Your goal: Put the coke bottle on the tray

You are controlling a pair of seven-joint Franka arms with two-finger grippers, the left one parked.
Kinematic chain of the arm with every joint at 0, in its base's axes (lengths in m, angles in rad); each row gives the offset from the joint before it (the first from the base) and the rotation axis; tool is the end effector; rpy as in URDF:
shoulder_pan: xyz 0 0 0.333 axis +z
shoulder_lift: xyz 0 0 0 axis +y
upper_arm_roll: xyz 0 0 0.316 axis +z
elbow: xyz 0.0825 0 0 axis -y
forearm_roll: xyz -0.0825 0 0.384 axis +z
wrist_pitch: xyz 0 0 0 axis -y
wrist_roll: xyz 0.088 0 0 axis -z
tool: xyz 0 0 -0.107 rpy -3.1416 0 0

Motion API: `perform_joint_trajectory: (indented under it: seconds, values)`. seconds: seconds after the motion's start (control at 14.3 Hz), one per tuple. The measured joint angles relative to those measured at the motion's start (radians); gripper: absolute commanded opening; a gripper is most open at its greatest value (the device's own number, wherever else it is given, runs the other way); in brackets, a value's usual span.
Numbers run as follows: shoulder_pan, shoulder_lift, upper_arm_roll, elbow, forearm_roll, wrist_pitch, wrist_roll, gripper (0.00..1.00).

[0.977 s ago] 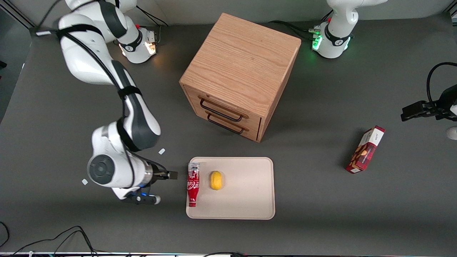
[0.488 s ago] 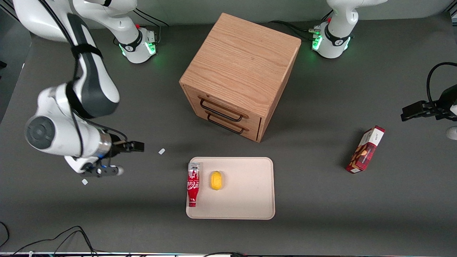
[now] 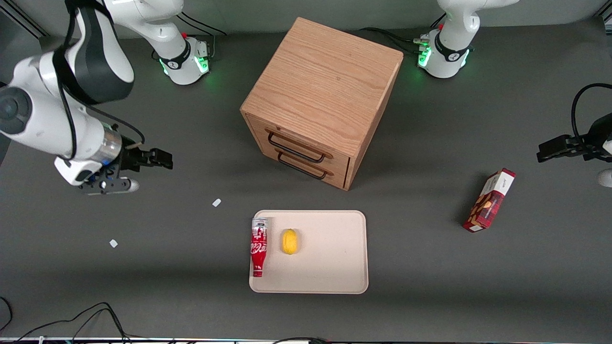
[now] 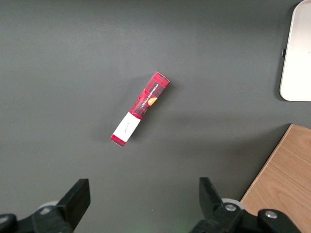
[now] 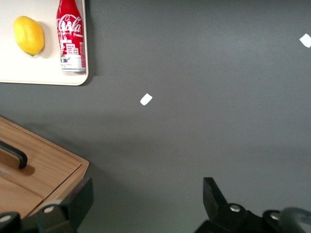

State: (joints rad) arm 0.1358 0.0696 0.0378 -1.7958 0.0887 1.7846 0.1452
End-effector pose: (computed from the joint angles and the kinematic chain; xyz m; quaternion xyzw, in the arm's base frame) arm 0.5650 0.1063 0.4966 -0.9982 -0.0030 0.0468 0.0373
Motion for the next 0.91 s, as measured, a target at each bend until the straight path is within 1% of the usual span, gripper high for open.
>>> perform_joint_trajectory:
  seconds: [0.14, 0.21, 0.35, 0.42, 0.49, 0.91]
  values:
    - [0.010, -0.067, -0.025, -0.033, 0.000, -0.024, 0.000, 1.00]
    - [0.035, -0.095, -0.063, -0.041, -0.002, -0.046, 0.000, 1.00]
    - [0.144, -0.134, -0.198, -0.047, -0.018, -0.081, 0.000, 1.00]
    - [0.189, -0.146, -0.253, -0.047, -0.023, -0.097, 0.000, 1.00]
    - [0.209, -0.153, -0.279, -0.046, -0.027, -0.116, 0.000, 1.00]
    - [0.210, -0.163, -0.281, -0.042, -0.041, -0.143, 0.000, 1.00]
